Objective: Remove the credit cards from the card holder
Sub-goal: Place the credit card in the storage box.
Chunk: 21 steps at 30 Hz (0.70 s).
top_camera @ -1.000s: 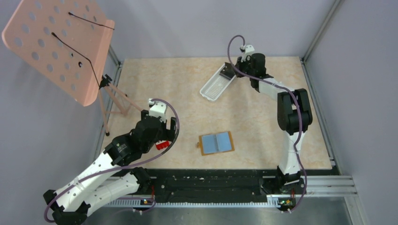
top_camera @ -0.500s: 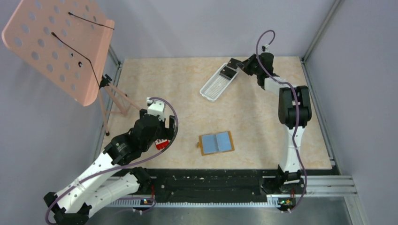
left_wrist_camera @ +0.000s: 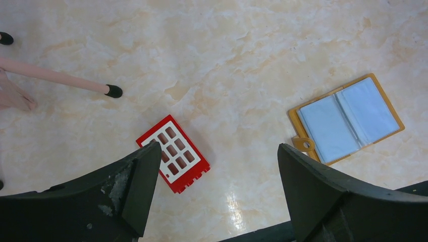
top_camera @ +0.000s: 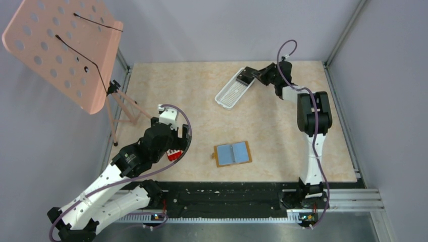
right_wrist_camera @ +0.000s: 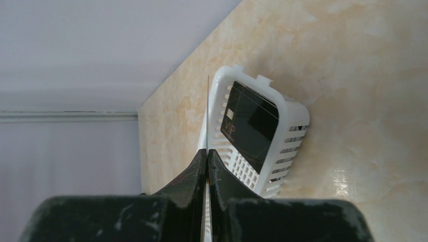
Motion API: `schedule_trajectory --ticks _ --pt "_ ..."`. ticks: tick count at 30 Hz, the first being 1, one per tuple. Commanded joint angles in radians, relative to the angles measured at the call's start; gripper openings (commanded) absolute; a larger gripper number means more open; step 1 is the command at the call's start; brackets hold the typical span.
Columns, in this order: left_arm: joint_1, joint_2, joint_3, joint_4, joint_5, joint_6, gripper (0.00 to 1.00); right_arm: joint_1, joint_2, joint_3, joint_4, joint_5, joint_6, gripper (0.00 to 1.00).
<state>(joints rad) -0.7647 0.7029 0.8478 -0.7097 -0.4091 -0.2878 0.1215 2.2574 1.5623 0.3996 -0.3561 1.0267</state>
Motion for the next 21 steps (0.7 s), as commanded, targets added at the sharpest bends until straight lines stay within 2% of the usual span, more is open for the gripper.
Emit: schedule_trajectory --ticks 1,21 --pt "0.008 -0.003 -0.006 0.046 0.013 0.012 0.9 0.0 0.027 0.013 0.03 -0.022 0.055 0.0" --pt "0.024 -0.019 -0.013 0.064 0.054 0.022 0.9 0.001 0.065 0.022 -0.005 0.04 0.122 0.11"
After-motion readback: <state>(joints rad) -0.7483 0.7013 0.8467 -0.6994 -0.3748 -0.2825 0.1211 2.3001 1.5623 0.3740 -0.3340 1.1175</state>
